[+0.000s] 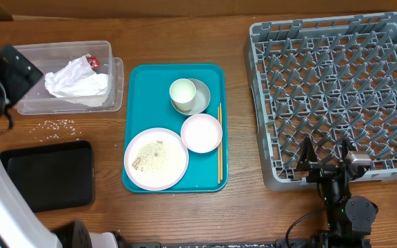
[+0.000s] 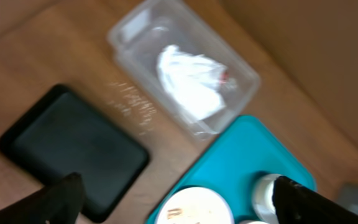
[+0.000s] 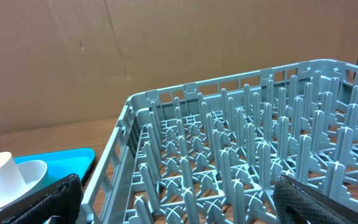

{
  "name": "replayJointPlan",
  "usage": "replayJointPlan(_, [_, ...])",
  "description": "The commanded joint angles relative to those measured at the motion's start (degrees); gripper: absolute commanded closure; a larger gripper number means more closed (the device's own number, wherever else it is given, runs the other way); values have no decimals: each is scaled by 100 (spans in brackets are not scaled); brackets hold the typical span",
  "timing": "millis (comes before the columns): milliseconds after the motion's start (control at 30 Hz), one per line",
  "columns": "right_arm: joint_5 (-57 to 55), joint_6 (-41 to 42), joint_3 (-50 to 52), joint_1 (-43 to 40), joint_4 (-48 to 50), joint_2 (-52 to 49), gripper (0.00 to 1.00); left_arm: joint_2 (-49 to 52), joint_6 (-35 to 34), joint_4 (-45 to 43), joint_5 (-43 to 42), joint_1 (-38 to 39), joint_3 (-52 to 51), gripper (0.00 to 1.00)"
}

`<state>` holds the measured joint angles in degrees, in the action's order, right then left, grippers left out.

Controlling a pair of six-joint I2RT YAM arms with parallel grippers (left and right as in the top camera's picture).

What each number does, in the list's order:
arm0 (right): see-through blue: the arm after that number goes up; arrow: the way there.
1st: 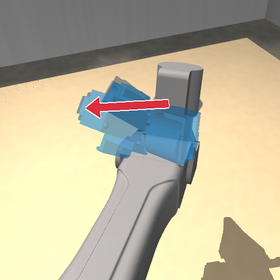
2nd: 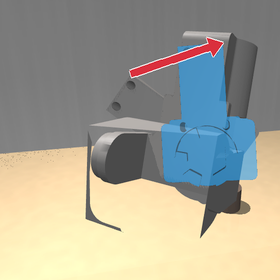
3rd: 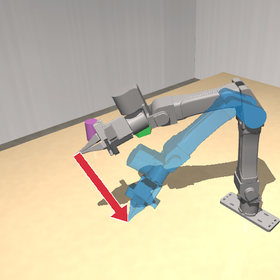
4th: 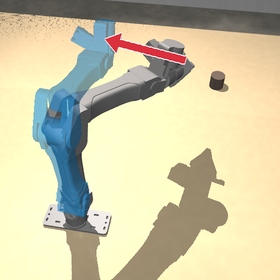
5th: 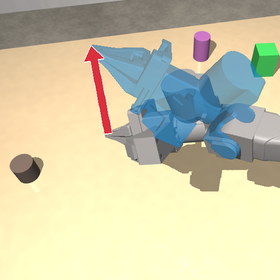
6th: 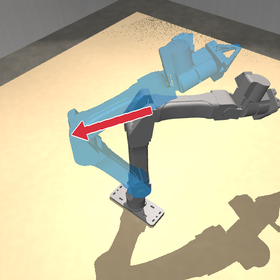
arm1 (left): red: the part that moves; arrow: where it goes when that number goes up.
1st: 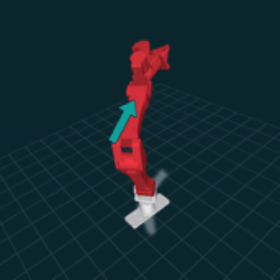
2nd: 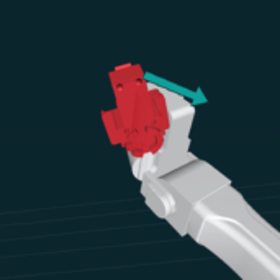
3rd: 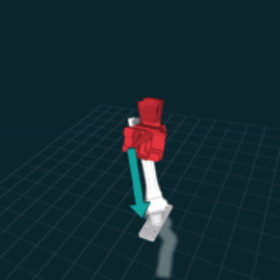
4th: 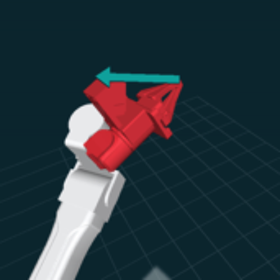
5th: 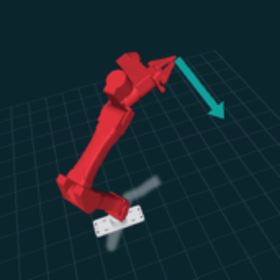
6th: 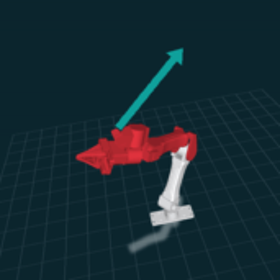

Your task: Sort waste into correct bins and load items into the dishwasher

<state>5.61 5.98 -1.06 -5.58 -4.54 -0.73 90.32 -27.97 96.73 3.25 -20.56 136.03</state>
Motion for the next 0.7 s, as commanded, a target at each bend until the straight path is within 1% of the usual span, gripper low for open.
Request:
replayJointPlan(0, [4, -2, 61, -22, 20, 57, 0, -323, -748, 7, 1099, -31, -654, 0])
replayJointPlan(133, [4, -2, 61, -22, 20, 57, 0, -317, -984, -22, 1119, -210, -1003, 0])
replayJointPlan(367, [4, -2, 61, -22, 20, 57, 0, -39, -1593, -111, 1075, -887, -1228, 0])
replayJointPlan(533, [35, 11, 61, -22, 42, 57, 0, 295, -1591, -13, 772, -1095, -1228, 0])
replayJointPlan(600, [391, 267, 61, -22, 122, 57, 0, 424, -1550, 7, 767, -1091, -1228, 0])
replayJointPlan(633, [682, 542, 61, -22, 199, 57, 0, 487, -1545, 7, 767, -1091, -1228, 0])
replayJointPlan(667, [1285, 1102, 61, -22, 297, 57, 0, 542, -1530, 7, 769, -1093, -1228, 0])
